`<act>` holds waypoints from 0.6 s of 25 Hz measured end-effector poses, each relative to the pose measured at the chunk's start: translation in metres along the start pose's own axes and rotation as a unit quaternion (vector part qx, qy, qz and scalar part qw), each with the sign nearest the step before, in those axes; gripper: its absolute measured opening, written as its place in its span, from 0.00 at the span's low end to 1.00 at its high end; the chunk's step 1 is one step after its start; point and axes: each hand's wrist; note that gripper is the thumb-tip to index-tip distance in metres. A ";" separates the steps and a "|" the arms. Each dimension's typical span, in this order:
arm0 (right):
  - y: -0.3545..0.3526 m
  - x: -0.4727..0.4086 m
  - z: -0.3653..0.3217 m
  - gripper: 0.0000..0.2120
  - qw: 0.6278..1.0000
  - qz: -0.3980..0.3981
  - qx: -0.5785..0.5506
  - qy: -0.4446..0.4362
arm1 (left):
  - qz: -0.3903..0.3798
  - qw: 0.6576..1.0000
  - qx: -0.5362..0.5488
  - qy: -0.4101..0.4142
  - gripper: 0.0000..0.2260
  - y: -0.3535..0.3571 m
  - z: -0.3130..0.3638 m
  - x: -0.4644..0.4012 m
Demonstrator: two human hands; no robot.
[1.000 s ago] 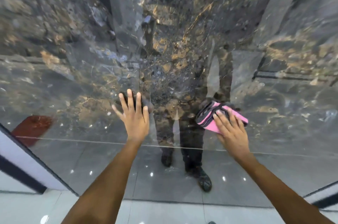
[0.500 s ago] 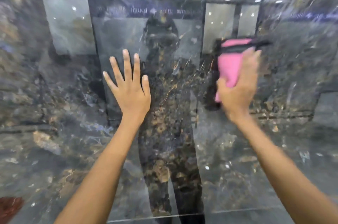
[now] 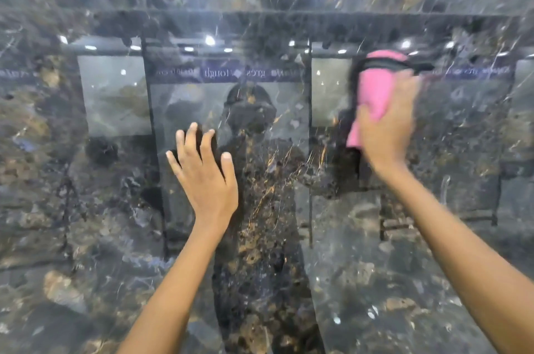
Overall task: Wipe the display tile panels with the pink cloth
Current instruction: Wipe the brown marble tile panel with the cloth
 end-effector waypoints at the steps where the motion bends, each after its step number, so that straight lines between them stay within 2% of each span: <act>1: 0.007 0.018 -0.007 0.37 0.990 -0.084 0.011 -0.113 | 0.013 1.000 0.024 0.005 0.20 0.003 0.010 -0.022; 2: 0.012 0.041 -0.008 0.38 0.946 -0.175 0.019 -0.273 | 0.020 0.999 0.037 0.017 0.20 0.007 0.018 -0.047; 3: 0.013 0.056 -0.003 0.39 0.871 -0.230 0.042 -0.432 | 0.020 0.999 0.033 0.030 0.22 0.011 0.023 -0.071; 4: 0.012 0.047 0.006 0.39 0.810 -0.227 0.063 -0.537 | 0.015 0.999 0.016 0.047 0.23 0.016 0.024 -0.091; 5: 0.009 0.020 0.016 0.38 0.806 -0.193 0.076 -0.555 | 0.006 0.998 -0.012 0.064 0.24 0.021 0.023 -0.102; 6: 0.006 -0.010 0.025 0.36 0.861 -0.140 0.080 -0.483 | -0.002 0.996 -0.042 0.078 0.25 0.026 0.019 -0.106; 7: 0.002 -0.043 0.031 0.36 0.934 -0.064 0.077 -0.342 | -0.005 0.994 -0.064 0.090 0.25 0.030 0.016 -0.105; 8: -0.006 -0.076 0.029 0.36 0.982 0.023 0.063 -0.174 | -0.004 0.992 -0.079 0.098 0.26 0.033 0.013 -0.103; 9: -0.010 -0.104 0.022 0.36 0.993 0.097 0.050 -0.035 | -0.002 0.991 -0.085 0.101 0.26 0.034 0.012 -0.102; 10: -0.005 -0.122 0.009 0.35 0.989 0.143 0.042 0.027 | -0.002 0.991 -0.085 0.100 0.26 0.035 0.012 -0.102; 11: 0.007 -0.129 -0.009 0.33 0.987 0.157 0.033 0.014 | -0.002 0.992 -0.080 0.100 0.25 0.035 0.013 -0.103; 12: 0.022 -0.126 -0.030 0.32 0.990 0.134 0.020 -0.049 | 0.000 0.992 -0.072 0.101 0.25 0.034 0.013 -0.104; 13: 0.037 -0.112 -0.049 0.32 0.987 0.075 0.008 -0.143 | 0.000 0.993 -0.059 0.104 0.25 0.034 0.012 -0.106; 14: 0.049 -0.091 -0.061 0.33 0.968 -0.005 -0.005 -0.250 | 0.000 0.993 -0.042 0.109 0.25 0.034 0.011 -0.106; 15: 0.055 -0.065 -0.065 0.34 0.927 -0.083 -0.002 -0.365 | 0.000 0.993 -0.027 0.114 0.25 0.033 0.010 -0.107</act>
Point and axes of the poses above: each hand's wrist, its own x-axis away from the middle knuckle, its own y-axis out of the palm, z = x × y, and after that the axes turned 11 degrees about z, right-handed
